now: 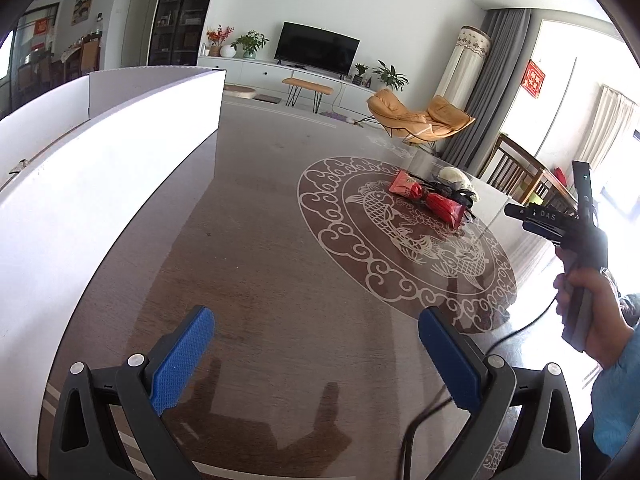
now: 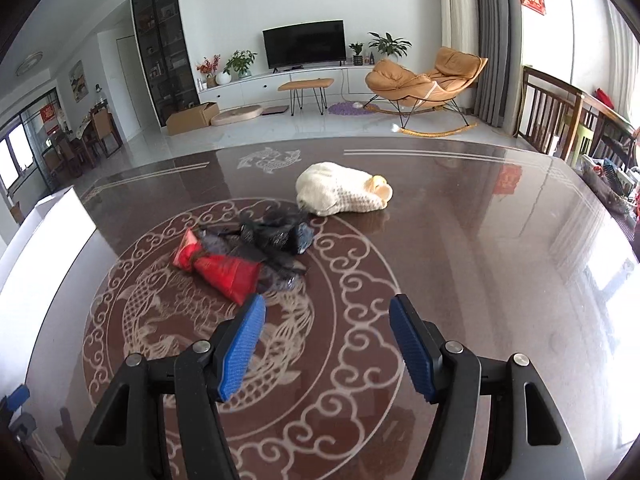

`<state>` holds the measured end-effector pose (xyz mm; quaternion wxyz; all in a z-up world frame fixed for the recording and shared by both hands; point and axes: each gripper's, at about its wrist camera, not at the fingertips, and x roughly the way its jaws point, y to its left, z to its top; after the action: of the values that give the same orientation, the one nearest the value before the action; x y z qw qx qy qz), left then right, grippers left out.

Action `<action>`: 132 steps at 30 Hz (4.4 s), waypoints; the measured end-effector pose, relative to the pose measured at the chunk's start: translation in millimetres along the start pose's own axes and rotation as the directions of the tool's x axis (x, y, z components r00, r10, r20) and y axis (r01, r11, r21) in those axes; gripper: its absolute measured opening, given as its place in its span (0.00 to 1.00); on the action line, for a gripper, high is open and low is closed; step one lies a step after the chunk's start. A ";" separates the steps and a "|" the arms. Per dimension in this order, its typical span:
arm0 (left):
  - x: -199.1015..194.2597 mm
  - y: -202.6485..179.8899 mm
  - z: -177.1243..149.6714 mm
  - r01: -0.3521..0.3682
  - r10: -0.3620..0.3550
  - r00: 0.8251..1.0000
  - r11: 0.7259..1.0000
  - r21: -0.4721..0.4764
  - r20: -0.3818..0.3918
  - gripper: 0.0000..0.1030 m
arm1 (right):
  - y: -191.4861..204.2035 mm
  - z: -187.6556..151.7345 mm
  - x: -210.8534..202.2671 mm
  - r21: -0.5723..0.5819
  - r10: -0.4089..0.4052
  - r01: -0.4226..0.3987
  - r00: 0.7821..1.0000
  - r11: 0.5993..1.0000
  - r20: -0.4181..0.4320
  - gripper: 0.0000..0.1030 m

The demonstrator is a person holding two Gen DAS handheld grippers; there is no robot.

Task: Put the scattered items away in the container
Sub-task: 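Move both open tools toward the red packet and black eyeglasses, then grasp the red packet with the left tool while the right tool lowers over the eyeglasses, then close the right tool on the eyeglasses while the left tool lifts the red packet, then carry the eyeglasses with the right tool while the left tool carries the red packet to the container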

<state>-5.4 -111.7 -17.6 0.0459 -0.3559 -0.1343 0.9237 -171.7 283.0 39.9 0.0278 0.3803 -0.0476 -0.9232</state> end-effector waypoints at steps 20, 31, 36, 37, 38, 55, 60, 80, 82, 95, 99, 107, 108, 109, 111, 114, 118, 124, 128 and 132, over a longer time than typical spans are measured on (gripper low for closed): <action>19.5 17.7 0.6 -0.014 0.011 0.999 0.997 -0.074 -0.031 1.00 | 89.7 -41.2 44.2 0.019 0.496 -0.539 0.761 0.842 -0.418 0.64; 78.8 -22.1 77.0 0.087 -0.088 0.990 0.996 -0.020 -0.107 1.00 | 76.5 -105.6 -1.4 -0.099 0.239 -0.264 0.948 0.960 -0.212 0.64; 157.6 -74.7 131.9 0.087 -0.061 0.978 0.988 0.124 -0.201 1.00 | 76.3 -124.0 -18.5 -0.091 0.254 -0.268 0.956 0.959 -0.145 0.64; 171.1 -83.8 134.4 0.081 -0.044 0.973 0.984 0.157 -0.224 1.00 | 74.4 -124.5 -19.7 -0.086 0.260 -0.274 0.955 0.958 -0.139 0.64; 182.7 -91.3 134.2 0.077 -0.029 0.969 0.979 0.187 -0.245 1.00 | 74.9 -126.8 -21.6 -0.078 0.269 -0.281 0.953 0.957 -0.137 0.64; 204.8 -77.5 126.1 0.020 0.071 0.951 0.957 0.289 -0.300 0.88 | -3.0 -124.8 -28.6 0.109 0.438 -0.428 0.895 0.897 -0.090 0.63; 231.7 -112.1 127.8 0.010 0.124 0.953 0.898 0.439 -0.275 0.89 | -2.3 -125.3 -29.5 0.101 0.429 -0.421 0.898 0.902 -0.092 0.63; 109.7 2.9 60.9 -0.205 0.249 0.955 0.947 0.247 -0.163 0.29 | 98.1 -37.1 21.8 0.093 0.398 -0.390 0.912 0.916 -0.100 0.65; 107.3 7.8 58.1 -0.213 0.252 0.956 0.948 0.237 -0.150 0.45 | 122.1 -24.5 46.1 0.087 0.360 -0.351 0.924 0.932 -0.130 0.65; 120.3 10.7 57.4 -0.140 0.193 0.958 0.960 0.244 -0.210 1.00 | 156.2 -39.5 82.0 -0.174 0.086 -0.118 0.980 0.978 -0.179 0.12; 122.4 7.8 59.9 -0.139 0.193 0.958 0.960 0.244 -0.211 1.00 | 134.6 -69.9 50.1 -0.240 0.125 -0.173 0.972 0.955 -0.200 0.12; 119.3 4.9 58.9 -0.149 0.202 0.956 0.958 0.244 -0.211 1.00 | 114.6 -94.3 29.2 -0.282 0.149 -0.189 0.976 0.941 -0.158 0.31; 119.3 4.5 58.8 -0.151 0.204 0.956 0.958 0.243 -0.210 1.00 | 118.2 -93.7 29.4 -0.285 0.178 -0.220 0.970 0.933 -0.168 0.42; 119.2 4.4 58.8 -0.151 0.204 0.956 0.958 0.243 -0.210 1.00 | 126.2 -92.9 30.1 -0.293 0.205 -0.253 0.961 0.922 -0.183 0.66; 119.2 4.2 59.3 -0.151 0.204 0.956 0.958 0.243 -0.209 1.00 | 140.8 -96.0 35.0 -0.344 0.183 -0.248 0.960 0.905 -0.211 0.89; 119.0 4.2 59.6 -0.150 0.203 0.957 0.958 0.243 -0.209 1.00 | 150.6 -98.6 33.4 -0.368 0.155 -0.226 0.965 0.902 -0.212 0.90; 118.6 3.3 60.2 -0.150 0.202 0.957 0.958 0.244 -0.208 1.00 | 147.2 -95.5 33.1 -0.349 0.140 -0.206 0.969 0.914 -0.205 0.90; 118.7 3.7 60.5 -0.152 0.204 0.957 0.958 0.242 -0.207 1.00 | 141.2 -92.0 34.3 -0.327 0.116 -0.177 0.973 0.928 -0.197 0.90; 118.9 4.0 60.7 -0.154 0.206 0.956 0.958 0.241 -0.207 1.00 | 136.7 -85.6 40.1 -0.293 0.092 -0.145 0.978 0.945 -0.188 0.89; 117.6 3.3 61.1 -0.141 0.202 0.951 0.957 0.254 -0.233 0.99 | 133.2 -82.0 34.5 -0.285 0.087 -0.127 0.985 0.950 -0.147 0.18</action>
<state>-133.6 -106.8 -51.0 0.0237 -0.4746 0.0145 0.8797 -136.3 142.1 -27.7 0.1370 0.4291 0.0712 -0.8899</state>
